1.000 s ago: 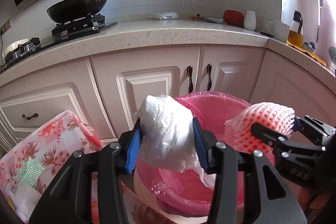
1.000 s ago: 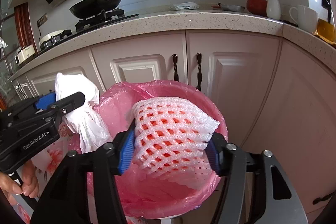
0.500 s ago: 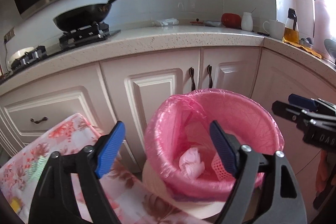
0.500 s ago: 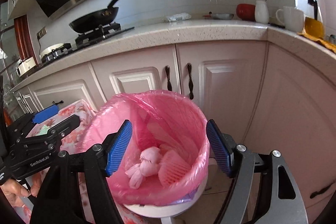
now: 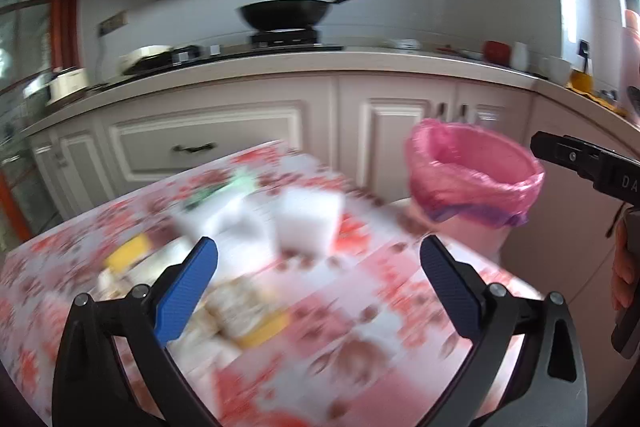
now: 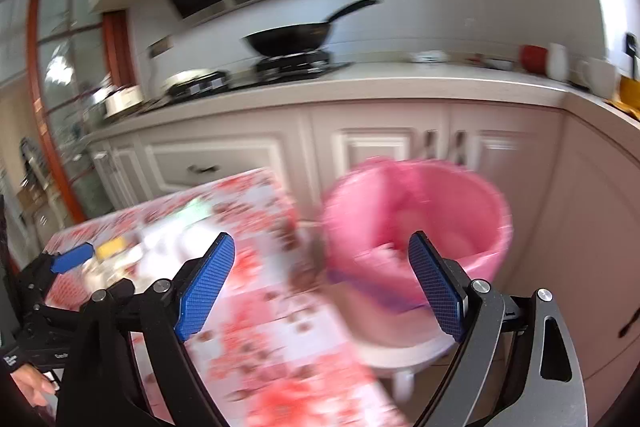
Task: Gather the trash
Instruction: 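Open the right tool over the bin and return to the table, then grasp the crumpled white tissue with the right tool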
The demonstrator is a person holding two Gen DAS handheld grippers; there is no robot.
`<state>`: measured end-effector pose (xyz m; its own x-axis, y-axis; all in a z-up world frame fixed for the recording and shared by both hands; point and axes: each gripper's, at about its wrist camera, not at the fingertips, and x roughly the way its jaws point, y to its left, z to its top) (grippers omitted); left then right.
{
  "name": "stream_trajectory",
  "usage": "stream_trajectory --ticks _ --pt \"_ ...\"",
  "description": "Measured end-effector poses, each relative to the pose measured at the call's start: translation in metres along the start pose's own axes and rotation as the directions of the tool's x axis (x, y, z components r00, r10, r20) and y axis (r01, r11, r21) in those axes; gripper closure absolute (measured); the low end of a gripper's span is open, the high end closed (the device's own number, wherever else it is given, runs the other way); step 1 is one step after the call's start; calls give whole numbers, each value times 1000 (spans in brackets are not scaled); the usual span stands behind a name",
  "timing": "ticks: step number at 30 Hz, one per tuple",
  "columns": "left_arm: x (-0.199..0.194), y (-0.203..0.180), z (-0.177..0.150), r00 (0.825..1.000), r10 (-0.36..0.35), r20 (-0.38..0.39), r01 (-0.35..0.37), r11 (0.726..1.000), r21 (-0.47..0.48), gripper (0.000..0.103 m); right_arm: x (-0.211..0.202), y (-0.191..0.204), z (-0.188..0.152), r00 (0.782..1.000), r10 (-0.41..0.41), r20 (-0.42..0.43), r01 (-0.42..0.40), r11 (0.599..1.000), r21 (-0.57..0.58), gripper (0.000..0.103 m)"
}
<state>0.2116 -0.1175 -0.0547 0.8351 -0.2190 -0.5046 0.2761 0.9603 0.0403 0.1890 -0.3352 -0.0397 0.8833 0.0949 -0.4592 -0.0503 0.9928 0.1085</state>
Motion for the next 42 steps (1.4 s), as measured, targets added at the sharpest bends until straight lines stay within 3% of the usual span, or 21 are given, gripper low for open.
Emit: stream_trajectory --ticks 4,9,15,25,32,35,40,42 --pt "-39 52 -34 995 97 -14 -97 992 -78 5 11 54 -20 994 92 -55 -93 995 -28 19" --pt "-73 110 -72 976 211 -48 -216 964 -154 5 26 119 -44 976 183 -116 -194 977 -90 19" --pt "-81 162 -105 946 302 -115 -320 928 -190 5 51 170 -71 951 228 -209 -259 956 -138 19" --pt "-75 206 -131 931 312 -189 -356 891 -281 5 98 227 -99 900 269 -344 -345 921 -182 21" --pt "-60 218 -136 927 292 -237 -357 880 -314 6 129 251 -102 878 266 -399 -361 913 -187 28" --pt "-52 220 -133 922 295 -251 -362 884 -294 6 134 260 -104 873 257 -413 -365 907 -208 39" --pt "-40 219 -131 924 265 -275 -341 897 -282 22 142 257 -108 863 246 -441 -357 915 -188 56" --pt "-38 218 -132 928 246 -278 -323 905 -277 33 140 254 -108 863 248 -440 -358 915 -186 63"
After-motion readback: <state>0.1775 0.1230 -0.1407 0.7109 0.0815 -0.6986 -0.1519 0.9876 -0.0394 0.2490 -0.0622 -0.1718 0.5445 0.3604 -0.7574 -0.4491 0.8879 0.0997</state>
